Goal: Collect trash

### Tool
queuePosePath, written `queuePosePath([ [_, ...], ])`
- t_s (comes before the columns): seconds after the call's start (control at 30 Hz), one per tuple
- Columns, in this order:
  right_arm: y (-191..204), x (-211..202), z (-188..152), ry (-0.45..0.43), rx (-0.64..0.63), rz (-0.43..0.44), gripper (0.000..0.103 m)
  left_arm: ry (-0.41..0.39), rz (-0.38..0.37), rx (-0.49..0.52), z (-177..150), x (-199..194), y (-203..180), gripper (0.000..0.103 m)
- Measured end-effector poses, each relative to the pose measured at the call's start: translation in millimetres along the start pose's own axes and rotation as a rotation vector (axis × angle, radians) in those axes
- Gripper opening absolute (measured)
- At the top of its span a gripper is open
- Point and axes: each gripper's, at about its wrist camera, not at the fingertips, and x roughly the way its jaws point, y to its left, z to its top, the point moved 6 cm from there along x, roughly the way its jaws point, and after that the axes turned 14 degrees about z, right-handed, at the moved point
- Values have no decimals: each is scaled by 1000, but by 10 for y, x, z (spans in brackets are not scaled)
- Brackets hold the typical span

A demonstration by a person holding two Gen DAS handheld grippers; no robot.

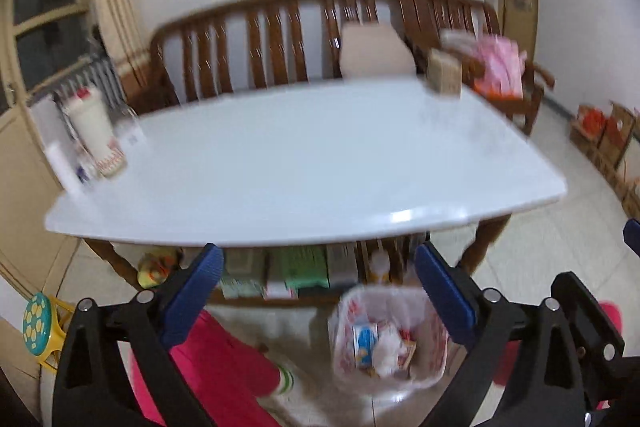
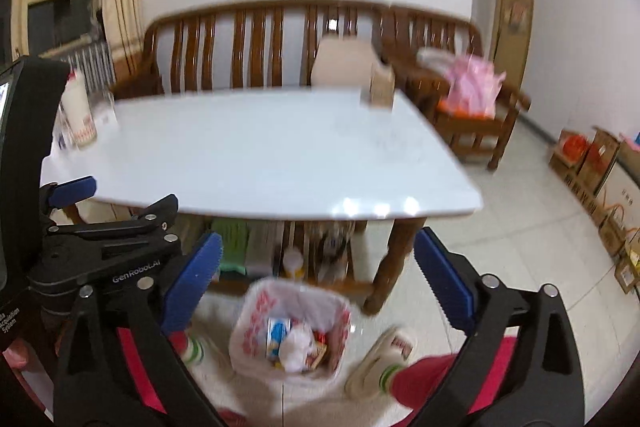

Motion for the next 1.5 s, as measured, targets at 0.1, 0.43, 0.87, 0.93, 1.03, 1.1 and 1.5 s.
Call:
queuePosePath([
  [0.1, 59, -255, 210, -69, -14, -7, 96, -71, 19, -33, 180, -255, 138, 95],
  [0.43, 237, -892, 592, -232, -70, -57, 96, -246, 47, -107, 536, -957, 463, 95],
  [0.87, 404, -1101, 640, -277, -105, -84, 96, -241, 9, -156, 527, -1116, 584, 95],
  [0.93, 419, -1113, 640, -279, -110, -88, 96, -234, 13, -158, 525, -1110, 602, 95],
  [1.03, 423, -1108, 637, -278, -111, -84, 96, -243, 26, -158, 518, -1131, 617, 95],
  [1.1, 428, -1111, 629, -277, -109, -83, 96, -240, 28, -156, 515, -1133, 622, 95],
  [1.5, 433, -1071, 617, -263, -110, -92, 96, -214, 29, -144, 500, -1080, 613, 95],
])
